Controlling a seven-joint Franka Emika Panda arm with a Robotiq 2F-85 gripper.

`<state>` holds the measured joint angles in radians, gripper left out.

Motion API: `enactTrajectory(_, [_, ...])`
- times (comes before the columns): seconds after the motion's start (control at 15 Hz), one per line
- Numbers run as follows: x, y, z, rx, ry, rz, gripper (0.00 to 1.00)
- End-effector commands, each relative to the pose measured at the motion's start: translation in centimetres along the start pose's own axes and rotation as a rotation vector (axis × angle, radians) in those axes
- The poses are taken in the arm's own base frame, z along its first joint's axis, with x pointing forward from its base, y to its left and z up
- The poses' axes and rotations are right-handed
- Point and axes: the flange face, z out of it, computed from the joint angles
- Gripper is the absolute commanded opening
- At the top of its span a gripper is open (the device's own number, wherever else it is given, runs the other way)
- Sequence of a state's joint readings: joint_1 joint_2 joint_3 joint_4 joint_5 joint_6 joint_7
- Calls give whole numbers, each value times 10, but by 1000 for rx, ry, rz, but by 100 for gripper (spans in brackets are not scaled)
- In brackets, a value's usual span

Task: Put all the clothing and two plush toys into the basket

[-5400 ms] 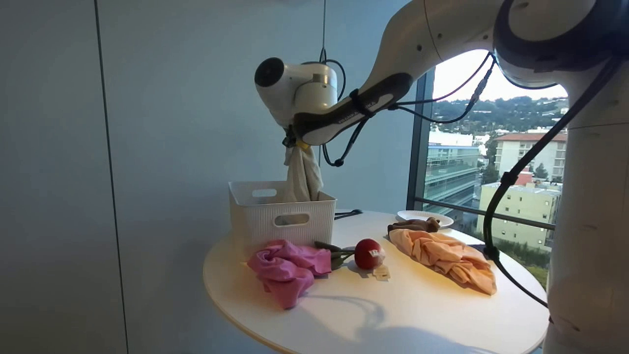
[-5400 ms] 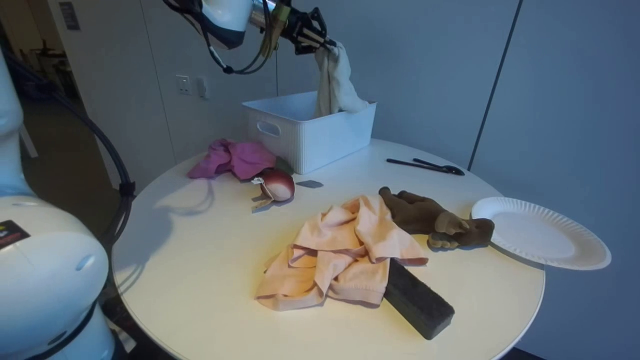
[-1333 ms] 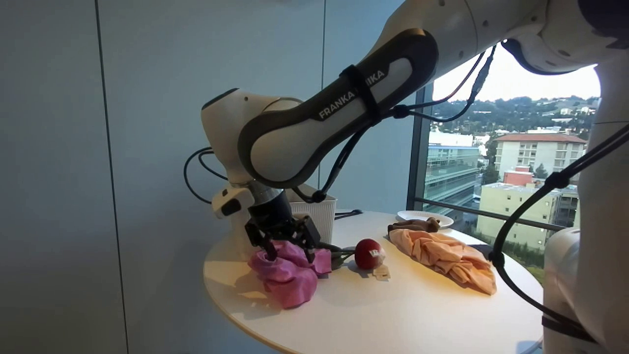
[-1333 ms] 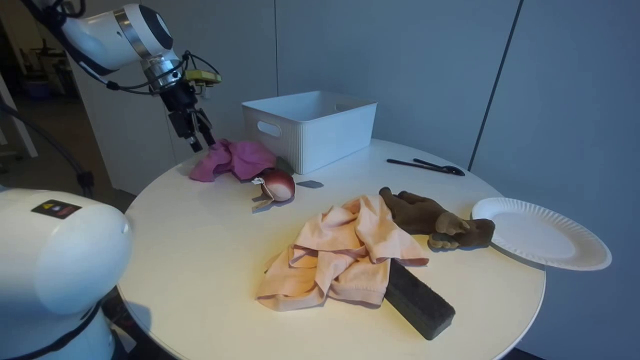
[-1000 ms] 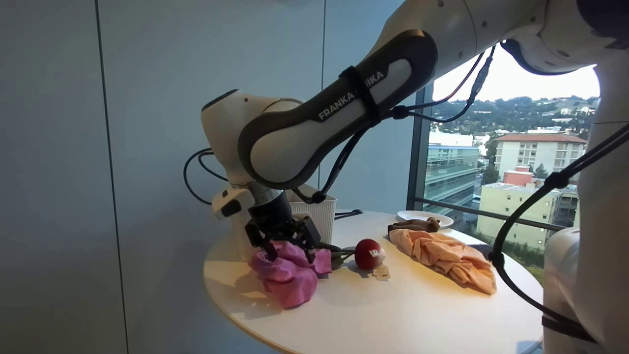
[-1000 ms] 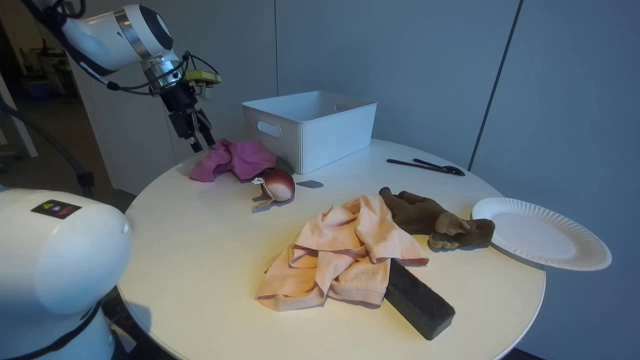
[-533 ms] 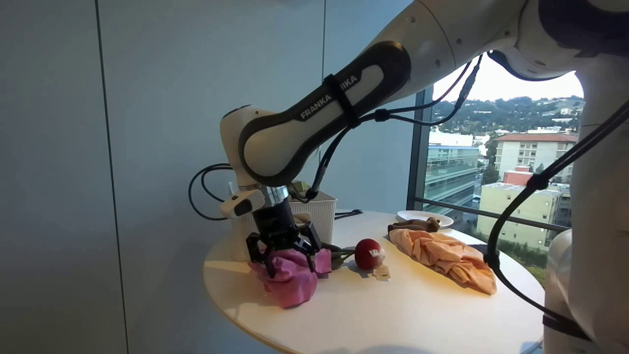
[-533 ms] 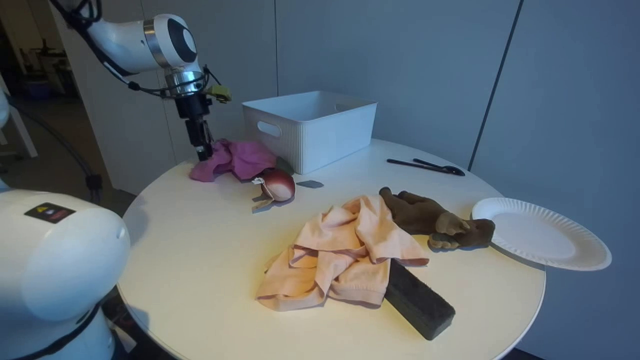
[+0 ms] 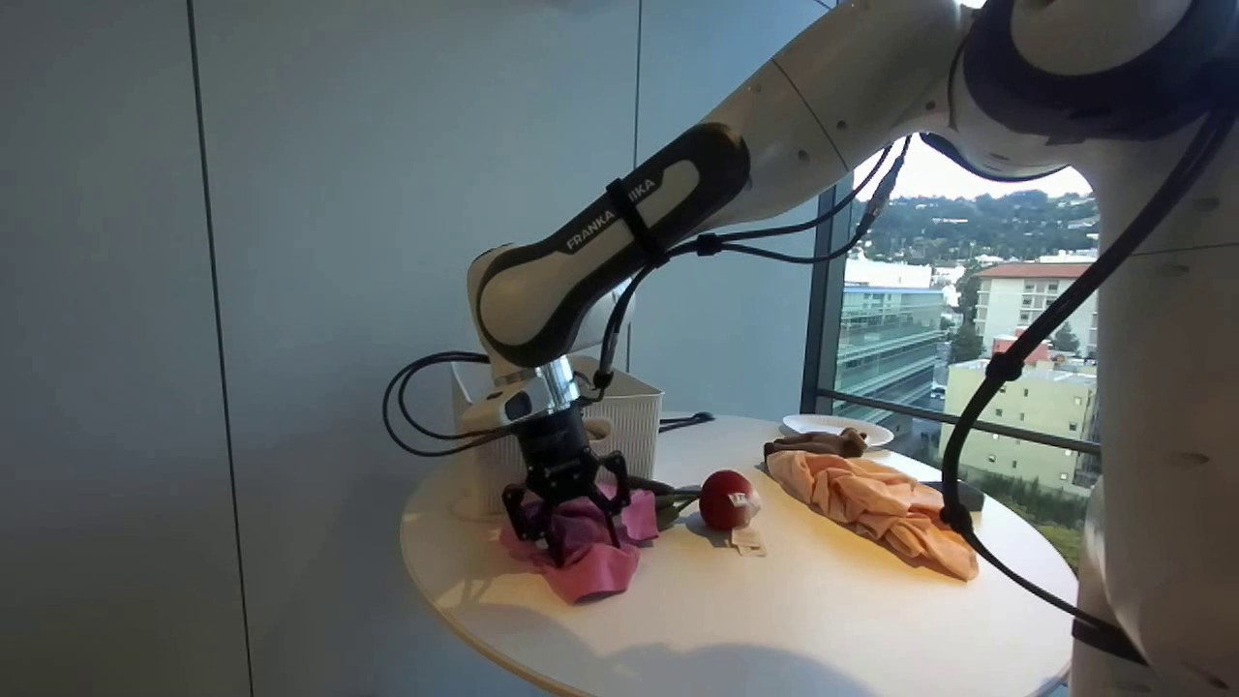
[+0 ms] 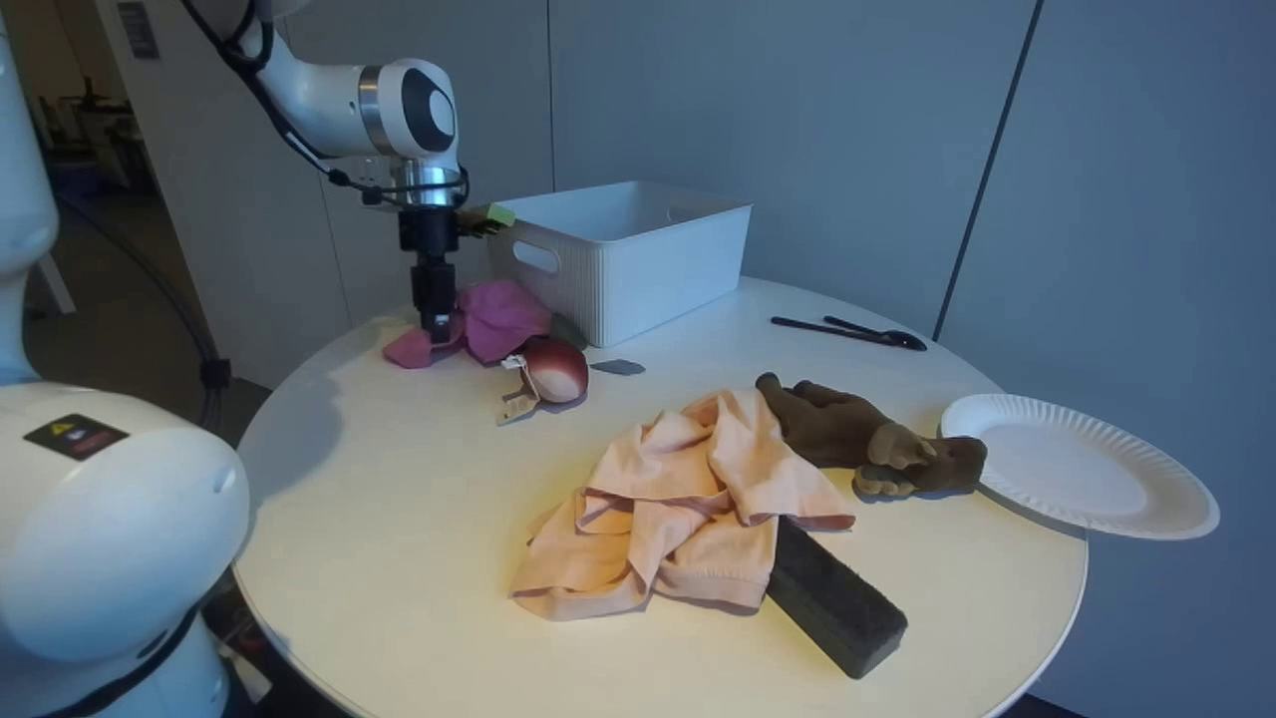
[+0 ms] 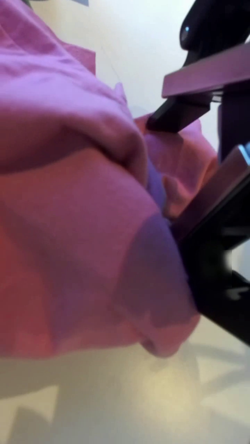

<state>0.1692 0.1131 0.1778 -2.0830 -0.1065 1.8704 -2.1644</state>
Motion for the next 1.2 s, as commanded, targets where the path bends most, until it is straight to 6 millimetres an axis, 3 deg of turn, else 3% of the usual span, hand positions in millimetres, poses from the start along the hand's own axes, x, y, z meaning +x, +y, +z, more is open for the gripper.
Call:
enactTrajectory(0.0, [-3, 0, -7, -28, 122, -157, 37])
enactTrajectory(0.27, [-2, -5, -9, -18, 208, -257, 7])
enactTrajectory(0.47, [-2, -6, -10, -4, 240, -281, 2])
enactTrajectory(0.6, [-3, -5, -9, 12, 253, -276, 5])
enactTrajectory(0.73, [-4, -3, -9, 32, 260, -233, 3])
enactTrajectory(0.87, [3, -3, -23, 29, 261, -173, 1])
enactTrajectory(1.13, [43, -17, -101, -141, 153, -90, 1])
